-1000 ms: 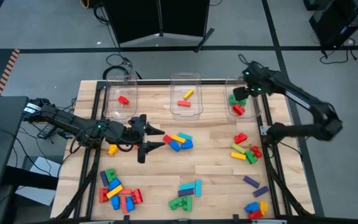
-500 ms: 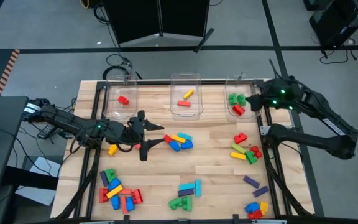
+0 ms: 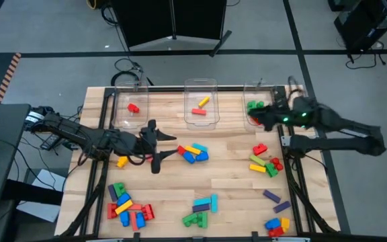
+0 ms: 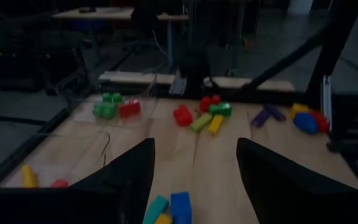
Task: Sort blocks by size
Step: Put the green 2 stud game piece into the right transparent bin
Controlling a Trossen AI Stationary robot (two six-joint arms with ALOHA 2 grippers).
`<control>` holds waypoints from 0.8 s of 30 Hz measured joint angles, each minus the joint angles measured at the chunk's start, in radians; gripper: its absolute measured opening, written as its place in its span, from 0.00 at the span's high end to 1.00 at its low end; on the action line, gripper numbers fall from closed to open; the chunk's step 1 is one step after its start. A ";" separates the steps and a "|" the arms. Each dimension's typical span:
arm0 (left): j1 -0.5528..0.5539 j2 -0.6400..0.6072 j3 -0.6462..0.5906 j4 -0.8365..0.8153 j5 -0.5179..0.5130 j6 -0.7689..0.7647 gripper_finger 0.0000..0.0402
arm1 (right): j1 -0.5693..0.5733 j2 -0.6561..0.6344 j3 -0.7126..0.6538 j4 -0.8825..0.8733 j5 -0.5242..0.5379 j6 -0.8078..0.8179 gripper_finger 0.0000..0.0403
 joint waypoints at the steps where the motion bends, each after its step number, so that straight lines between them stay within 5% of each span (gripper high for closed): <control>1: 0.000 0.000 0.000 -0.014 0.000 -0.002 0.42 | 0.020 0.017 -0.033 0.051 0.000 -0.002 0.49; 8: 0.000 0.000 0.000 -0.034 0.000 -0.004 0.42 | 0.165 0.173 -0.121 0.112 -0.060 0.061 0.53; 14: 0.000 0.000 0.000 -0.109 0.000 -0.013 0.42 | 0.335 0.311 -0.049 0.088 0.030 0.085 0.63; 24: -0.009 0.000 0.010 -0.223 -0.001 -0.079 0.42 | 0.531 0.516 0.150 -0.278 0.088 0.296 0.79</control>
